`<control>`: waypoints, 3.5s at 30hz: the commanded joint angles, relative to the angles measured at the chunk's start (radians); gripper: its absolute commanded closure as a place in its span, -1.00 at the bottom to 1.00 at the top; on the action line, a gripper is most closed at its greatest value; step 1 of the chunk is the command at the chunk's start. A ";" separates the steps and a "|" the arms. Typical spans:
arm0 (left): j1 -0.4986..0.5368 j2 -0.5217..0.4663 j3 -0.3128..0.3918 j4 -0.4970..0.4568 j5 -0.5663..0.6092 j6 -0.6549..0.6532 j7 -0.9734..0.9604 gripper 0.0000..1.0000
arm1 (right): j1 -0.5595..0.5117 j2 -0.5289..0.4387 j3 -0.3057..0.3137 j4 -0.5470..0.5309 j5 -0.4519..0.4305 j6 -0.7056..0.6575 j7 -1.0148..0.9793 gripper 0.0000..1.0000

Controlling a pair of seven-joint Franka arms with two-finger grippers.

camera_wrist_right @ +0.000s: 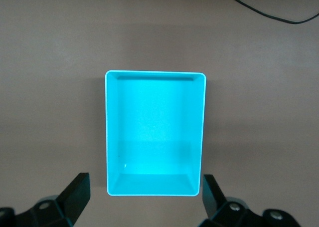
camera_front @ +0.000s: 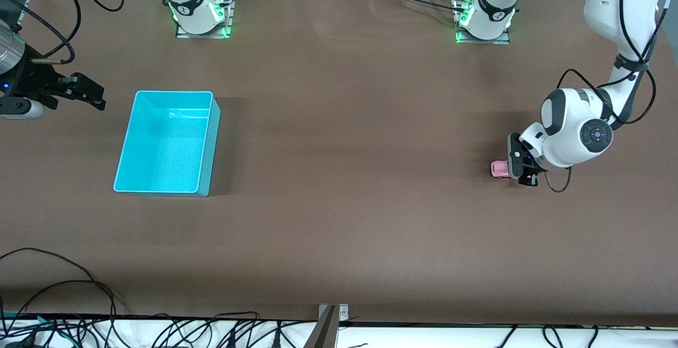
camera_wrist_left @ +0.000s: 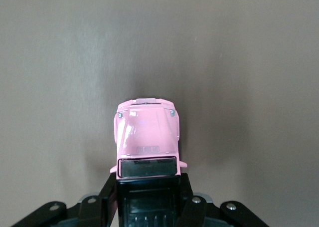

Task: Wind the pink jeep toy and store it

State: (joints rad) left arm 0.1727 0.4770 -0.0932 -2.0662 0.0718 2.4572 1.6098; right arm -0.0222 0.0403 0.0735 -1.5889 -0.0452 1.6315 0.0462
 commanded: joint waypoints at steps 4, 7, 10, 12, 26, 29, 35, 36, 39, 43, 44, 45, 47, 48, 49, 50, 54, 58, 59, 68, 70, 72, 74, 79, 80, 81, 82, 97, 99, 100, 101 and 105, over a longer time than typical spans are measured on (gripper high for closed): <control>0.123 0.170 0.001 0.121 0.091 0.013 0.157 0.82 | -0.001 -0.002 -0.003 0.009 0.015 -0.013 0.001 -1.00; 0.177 0.199 0.001 0.159 0.091 0.011 0.220 0.82 | -0.001 -0.002 -0.003 0.009 0.015 -0.013 0.001 -1.00; 0.212 0.216 0.001 0.176 0.091 0.011 0.254 0.82 | -0.001 -0.002 -0.003 0.009 0.015 -0.013 0.001 -1.00; 0.241 0.224 0.001 0.185 0.091 0.011 0.272 0.82 | -0.001 -0.002 -0.003 0.009 0.015 -0.013 0.001 -1.00; 0.335 0.236 0.004 0.218 0.092 0.011 0.352 0.81 | -0.001 -0.002 -0.003 0.009 0.015 -0.013 0.001 -1.00; 0.335 0.236 0.006 0.218 0.094 0.011 0.352 0.79 | -0.001 -0.002 -0.003 0.009 0.015 -0.013 0.001 -1.00; 0.347 0.236 0.012 0.227 0.094 0.011 0.355 0.79 | -0.001 -0.003 -0.003 0.009 0.015 -0.013 0.001 -1.00; 0.352 0.236 0.012 0.228 0.094 0.011 0.360 0.79 | -0.001 -0.002 -0.003 0.009 0.015 -0.013 0.003 -1.00; 0.357 0.236 0.012 0.230 0.092 0.011 0.380 0.79 | -0.001 -0.002 -0.003 0.009 0.015 -0.013 0.001 -1.00; 0.364 0.236 0.012 0.232 0.092 0.011 0.381 0.79 | -0.001 -0.003 -0.003 0.009 0.015 -0.013 0.003 -1.00; 0.364 0.236 0.012 0.232 0.092 0.011 0.381 0.76 | -0.001 -0.002 -0.003 0.009 0.015 -0.013 0.001 -1.00; 0.366 0.235 0.012 0.233 0.092 0.011 0.381 0.72 | -0.001 -0.003 -0.003 0.009 0.015 -0.013 0.001 -1.00; 0.369 0.233 0.012 0.233 0.092 0.011 0.380 0.57 | -0.001 -0.002 -0.003 0.009 0.015 -0.013 0.001 -1.00; 0.369 0.232 0.012 0.233 0.091 0.011 0.378 0.24 | -0.001 -0.002 -0.003 0.009 0.015 -0.013 0.001 -1.00; 0.372 0.230 0.010 0.235 0.091 0.011 0.378 -0.45 | -0.001 -0.003 -0.003 0.009 0.015 -0.013 0.003 -1.00; 0.372 0.230 0.012 0.241 0.092 0.011 0.381 -0.99 | -0.001 -0.002 -0.003 0.009 0.015 -0.013 0.001 -1.00; 0.370 0.219 0.010 0.267 0.092 -0.012 0.380 -1.00 | -0.001 -0.002 -0.003 0.009 0.015 -0.013 0.001 -1.00; 0.372 0.200 0.010 0.285 0.091 -0.059 0.377 -1.00 | -0.001 -0.002 -0.003 0.009 0.015 -0.013 0.001 -1.00; 0.372 0.193 0.010 0.287 0.091 -0.069 0.374 -1.00 | -0.001 -0.002 -0.003 0.009 0.015 -0.013 0.001 -1.00; 0.367 0.118 0.007 0.324 0.091 -0.214 0.367 -1.00 | -0.001 -0.002 -0.003 0.009 0.015 -0.013 0.001 -1.00; 0.364 0.114 0.007 0.363 0.091 -0.279 0.367 -1.00 | -0.001 -0.002 -0.003 0.009 0.015 -0.013 0.001 -1.00; 0.360 0.114 0.006 0.400 0.091 -0.338 0.367 -1.00 | -0.001 -0.003 -0.003 0.009 0.015 -0.013 0.001 -1.00; 0.355 0.114 0.001 0.437 0.091 -0.385 0.366 -1.00 | -0.001 -0.002 -0.003 0.009 0.015 -0.013 0.001 -1.00; 0.327 0.106 0.001 0.511 0.082 -0.463 0.328 -1.00 | -0.001 -0.002 -0.003 0.009 0.015 -0.013 0.001 -1.00; 0.327 0.104 0.000 0.521 0.080 -0.475 0.312 -1.00 | -0.001 -0.002 -0.003 0.009 0.015 -0.013 0.001 -1.00; 0.326 0.097 -0.006 0.537 0.079 -0.495 0.288 -1.00 | -0.001 -0.002 -0.003 0.009 0.015 -0.013 0.001 -1.00; 0.324 0.092 -0.011 0.546 0.078 -0.509 0.269 -1.00 | -0.001 -0.002 -0.003 0.009 0.015 -0.013 0.001 -1.00; 0.312 0.035 -0.243 0.650 0.079 -0.721 -0.169 -1.00 | -0.001 -0.002 -0.003 0.009 0.015 -0.013 0.001 -1.00; 0.314 0.034 -0.278 0.652 0.077 -0.747 -0.229 -1.00 | -0.001 -0.002 -0.003 0.009 0.015 -0.013 0.001 -1.00; 0.312 0.032 -0.295 0.653 0.077 -0.760 -0.255 -1.00 | -0.001 -0.002 -0.003 0.009 0.015 -0.013 0.001 -1.00; 0.314 0.032 -0.316 0.653 0.075 -0.782 -0.289 -1.00 | -0.001 -0.002 -0.003 0.009 0.015 -0.013 0.001 -1.00; 0.317 0.025 -0.367 0.655 0.051 -0.852 -0.433 -1.00 | -0.001 -0.002 -0.003 0.009 0.015 -0.013 0.001 -1.00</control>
State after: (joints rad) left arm 0.4825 0.5142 -0.4139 -1.4218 0.1363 1.6841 1.3165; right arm -0.0222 0.0404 0.0735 -1.5889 -0.0450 1.6311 0.0462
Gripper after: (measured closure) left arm 0.000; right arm 0.000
